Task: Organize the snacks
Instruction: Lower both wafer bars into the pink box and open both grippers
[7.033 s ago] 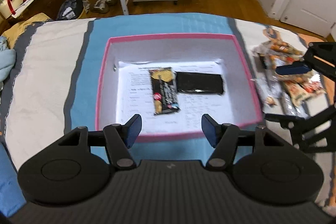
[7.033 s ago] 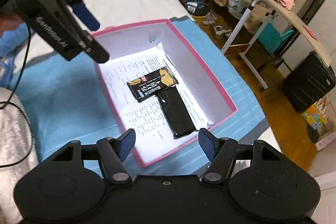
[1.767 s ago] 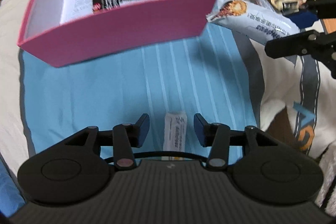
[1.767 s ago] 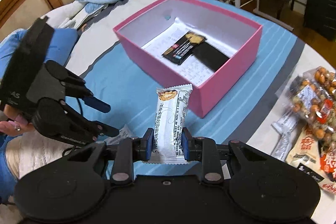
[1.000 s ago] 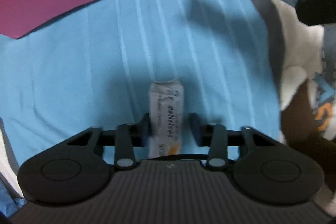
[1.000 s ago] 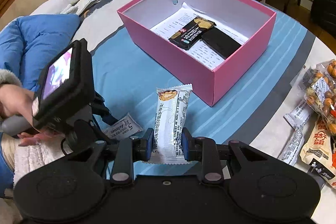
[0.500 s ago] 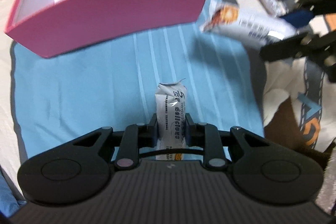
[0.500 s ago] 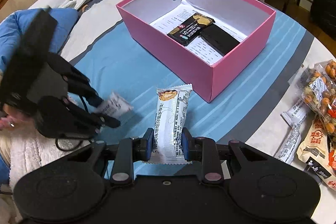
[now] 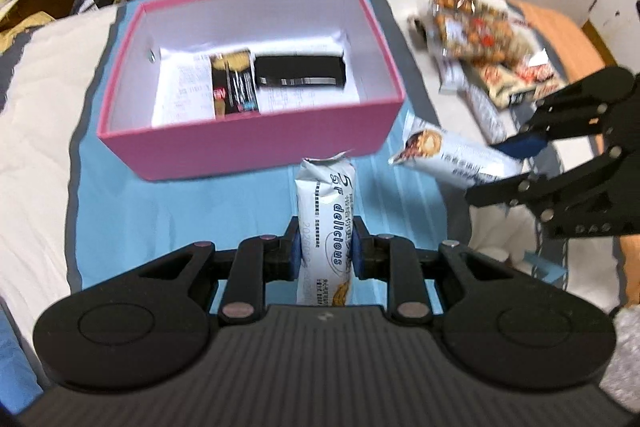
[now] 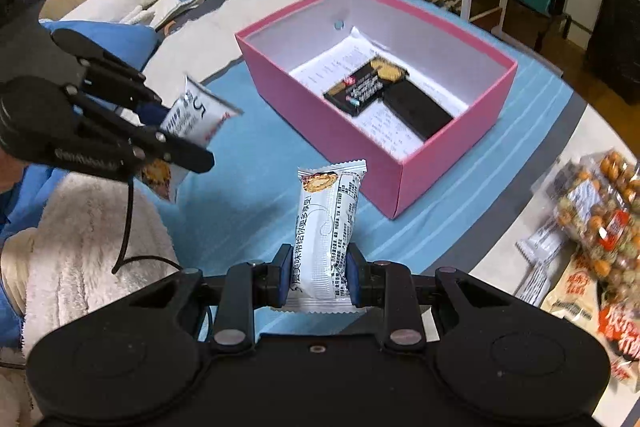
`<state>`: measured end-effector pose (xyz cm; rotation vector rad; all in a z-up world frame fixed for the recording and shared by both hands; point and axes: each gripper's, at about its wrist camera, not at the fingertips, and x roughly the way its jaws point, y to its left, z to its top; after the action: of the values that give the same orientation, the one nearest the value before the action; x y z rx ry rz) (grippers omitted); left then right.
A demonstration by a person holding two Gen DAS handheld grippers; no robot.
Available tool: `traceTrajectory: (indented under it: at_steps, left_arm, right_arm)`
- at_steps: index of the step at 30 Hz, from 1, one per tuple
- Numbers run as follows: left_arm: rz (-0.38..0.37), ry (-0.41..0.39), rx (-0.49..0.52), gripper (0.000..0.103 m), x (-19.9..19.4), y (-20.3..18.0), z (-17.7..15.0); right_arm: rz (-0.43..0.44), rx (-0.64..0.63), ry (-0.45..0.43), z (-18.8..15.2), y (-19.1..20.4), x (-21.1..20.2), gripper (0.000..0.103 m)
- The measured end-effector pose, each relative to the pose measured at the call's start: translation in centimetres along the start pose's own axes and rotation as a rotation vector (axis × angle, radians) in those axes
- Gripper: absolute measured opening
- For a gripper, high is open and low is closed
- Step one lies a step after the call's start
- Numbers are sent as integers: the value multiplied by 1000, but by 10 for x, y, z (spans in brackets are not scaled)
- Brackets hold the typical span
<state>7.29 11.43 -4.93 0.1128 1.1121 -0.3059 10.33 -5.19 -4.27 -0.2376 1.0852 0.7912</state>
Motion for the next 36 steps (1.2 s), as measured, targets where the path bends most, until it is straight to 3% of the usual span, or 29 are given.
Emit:
traceTrajectory:
  at_steps: [7,13,18,23,30,32,36]
  left_arm:
    - [5,-82,-33,23,-24,11,24]
    - [-4,-76,-85,23,-19,30,64]
    - [45,-49,-137,22,9,59,107]
    - [86,-44,-99,22,48,73,139]
    - [135,31,-45,23,106,83,157]
    - [184,57,-45,23,123,88,158]
    - [219,105,-64,23,150,98,159]
  right_arm:
    - [-41,-59,-67,28,5,-14,31]
    - [-63,-103,-87,71,-5,-9,31]
    - [-88,-214,-41,106,-10,23,31]
    - [8,-202,71,135,-36,76,31]
    - [58,-182,160,152,-55,130,31]
    - [75,-193,193,154,-57,142,31]
    - [57,-214,226,152,-60,157,31]
